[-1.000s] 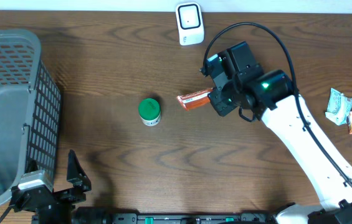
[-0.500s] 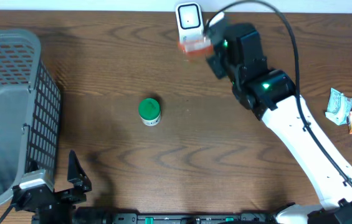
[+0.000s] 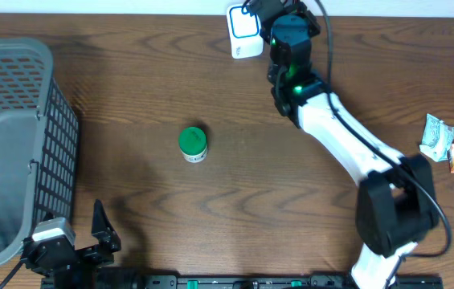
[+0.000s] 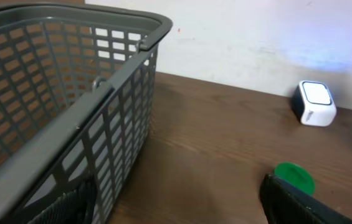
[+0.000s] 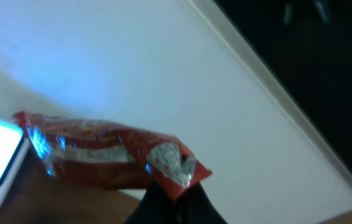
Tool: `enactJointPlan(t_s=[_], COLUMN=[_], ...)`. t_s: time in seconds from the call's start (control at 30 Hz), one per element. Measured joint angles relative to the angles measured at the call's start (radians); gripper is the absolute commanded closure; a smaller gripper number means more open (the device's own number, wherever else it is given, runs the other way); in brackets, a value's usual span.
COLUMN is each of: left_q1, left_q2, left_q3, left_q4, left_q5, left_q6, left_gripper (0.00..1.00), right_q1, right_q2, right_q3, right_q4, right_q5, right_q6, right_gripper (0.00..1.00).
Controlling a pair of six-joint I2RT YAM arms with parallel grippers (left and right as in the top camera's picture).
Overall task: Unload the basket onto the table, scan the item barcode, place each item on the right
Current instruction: 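Carry the Top bar up to the white scanner, then hold the Top bar barcode against the scanner face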
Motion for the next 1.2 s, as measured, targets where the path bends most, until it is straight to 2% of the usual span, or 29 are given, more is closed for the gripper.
enactJointPlan(t_s=[0.13, 0.33, 0.53, 0.7, 0.77, 0.97, 1.2], left_q1=[0.000, 0.000, 0.000, 0.000, 0.000, 0.000, 0.000], left_q2=[0.000, 0.000, 0.000, 0.000, 0.000, 0.000, 0.000], left_q3=[0.000, 0.000, 0.000, 0.000, 0.000, 0.000, 0.000], left_q4=[0.010, 0.011, -0.030, -0.034, -0.034, -0.034, -0.034], left_q5=[0.000, 0.000, 0.000, 0.000, 0.000, 0.000, 0.000], left_q6=[0.000, 0.000, 0.000, 0.000, 0.000, 0.000, 0.000], left_gripper=[0.16, 0.16, 0.16, 0.16, 0.16, 0.16, 0.16], right_q1=[-0.011, -0.023, -0.031, -0.032, -0.031, -0.014, 0.043], right_q2=[0.090, 0.221, 0.387, 0.524, 0.547, 0.570, 0.571], right_q3=[0.003, 0.064, 0.267, 0.438, 0.449, 0.455, 0.456], right_q4=[0.158, 0.200, 0.213, 0.215, 0.193, -0.029, -0.031], right_q5=[0.003, -0.016, -0.033, -0.043, -0.045, -0.029, 0.044], right_q6=[-0.097, -0.151, -0.185, -0.296, -0.337, -0.431, -0.533], right_gripper=[0.99, 0.99, 0.99, 0.99, 0.99, 0.99, 0.99])
